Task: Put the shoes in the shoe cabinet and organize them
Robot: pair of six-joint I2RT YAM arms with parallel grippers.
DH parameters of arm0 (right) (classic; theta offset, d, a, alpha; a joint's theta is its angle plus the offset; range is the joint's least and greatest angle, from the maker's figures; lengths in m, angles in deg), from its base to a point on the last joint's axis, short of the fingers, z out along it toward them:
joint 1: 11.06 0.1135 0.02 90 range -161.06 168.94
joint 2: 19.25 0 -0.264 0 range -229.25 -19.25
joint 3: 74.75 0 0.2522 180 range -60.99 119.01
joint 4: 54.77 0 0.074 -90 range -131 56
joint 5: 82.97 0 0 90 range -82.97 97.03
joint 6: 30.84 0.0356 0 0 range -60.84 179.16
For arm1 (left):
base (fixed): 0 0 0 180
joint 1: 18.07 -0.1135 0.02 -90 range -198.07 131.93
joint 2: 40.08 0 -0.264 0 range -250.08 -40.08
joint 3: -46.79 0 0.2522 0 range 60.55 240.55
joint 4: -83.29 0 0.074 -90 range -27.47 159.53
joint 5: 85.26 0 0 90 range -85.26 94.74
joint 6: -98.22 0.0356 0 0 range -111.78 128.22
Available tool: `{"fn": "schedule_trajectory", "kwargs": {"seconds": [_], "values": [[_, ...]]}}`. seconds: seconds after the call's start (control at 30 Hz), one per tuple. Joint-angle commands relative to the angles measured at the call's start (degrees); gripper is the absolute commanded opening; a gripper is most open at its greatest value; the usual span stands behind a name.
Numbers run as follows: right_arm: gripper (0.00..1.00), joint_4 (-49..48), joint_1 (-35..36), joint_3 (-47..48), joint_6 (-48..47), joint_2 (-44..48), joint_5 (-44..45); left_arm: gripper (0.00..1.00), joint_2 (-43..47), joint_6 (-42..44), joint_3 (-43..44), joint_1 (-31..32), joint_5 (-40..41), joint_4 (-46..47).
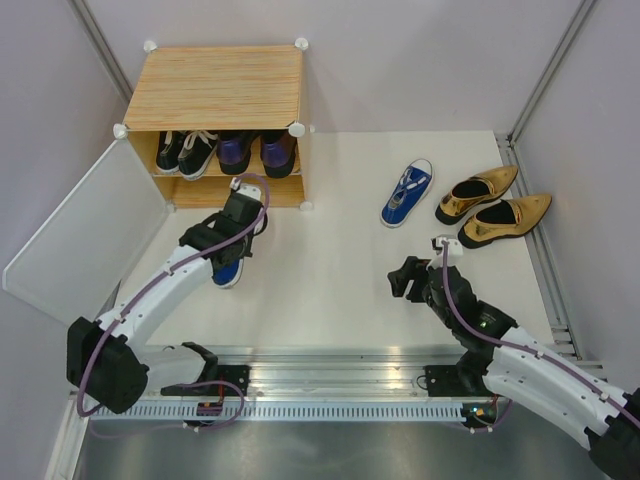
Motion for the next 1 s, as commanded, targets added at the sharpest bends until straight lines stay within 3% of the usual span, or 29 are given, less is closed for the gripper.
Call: {"fn": "schedule_trajectory", "kwargs": {"seconds": [0.0,0.3,0.43,0.67,0.97], "values": [[0.75,-0.6,-0.2,-0.5,0.1,1.5,1.2,0.02,2.0,7.4,4.5,-3.7,2.8,1.6],[0.75,-0.6,-0.2,-1.0,0.2,3.9,1.3,0.02,-3.6,15.3,3.6,-11.4,10.1,15.4],[0.75,-0.4,-0.2,-1.6,0.3,5.4,1.5,0.02,-5.8,21.3,2.3,-14.1,11.2,26.8],[0.75,0.1,-0.2,-1.7,0.4,6.7,2.1,0.02,-14.7,26.3,4.4,-18.7,11.4,36.5],[0.75,0.0,-0.3,-1.6,0.2,5.0,3.5,0.02,-22.1,24.4,5.8,-25.0,10.4,42.5]]}}
